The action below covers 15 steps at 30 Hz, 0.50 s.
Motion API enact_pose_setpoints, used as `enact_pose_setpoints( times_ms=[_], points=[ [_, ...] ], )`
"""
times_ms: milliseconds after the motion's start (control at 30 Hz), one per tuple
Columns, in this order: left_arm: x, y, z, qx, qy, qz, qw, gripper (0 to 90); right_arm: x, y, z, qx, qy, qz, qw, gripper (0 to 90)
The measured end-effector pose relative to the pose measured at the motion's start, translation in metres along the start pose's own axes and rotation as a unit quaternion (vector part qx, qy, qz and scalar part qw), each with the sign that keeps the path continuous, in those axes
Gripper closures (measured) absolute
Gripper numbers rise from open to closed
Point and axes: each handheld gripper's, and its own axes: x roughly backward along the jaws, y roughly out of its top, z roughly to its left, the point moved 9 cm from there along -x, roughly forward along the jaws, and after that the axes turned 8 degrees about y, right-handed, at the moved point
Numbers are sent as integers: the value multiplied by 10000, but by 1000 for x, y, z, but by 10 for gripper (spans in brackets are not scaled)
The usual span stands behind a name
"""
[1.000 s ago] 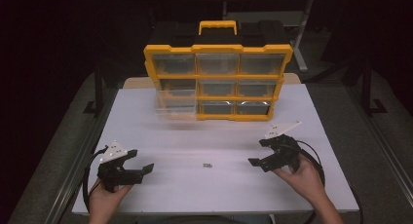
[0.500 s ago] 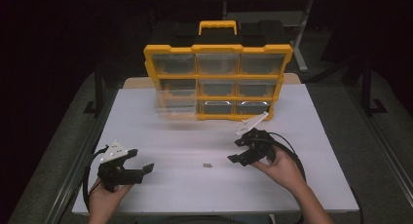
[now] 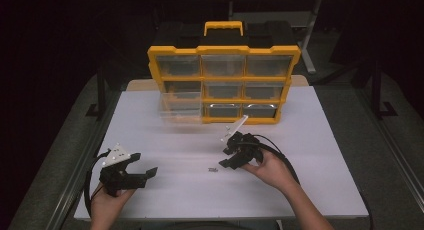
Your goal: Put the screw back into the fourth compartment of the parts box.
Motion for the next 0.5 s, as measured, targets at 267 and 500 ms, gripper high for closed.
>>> enact_pose_setpoints(
  times_ms=[267,500],
  points=[
    [0,-1,0,-33,-6,25,10000,190,-24,10,2,138,241,168,9995,641],
    [0,-1,0,7,-1,34,10000,190,-39,9,2,155,382,390,9984,731]
  ],
)
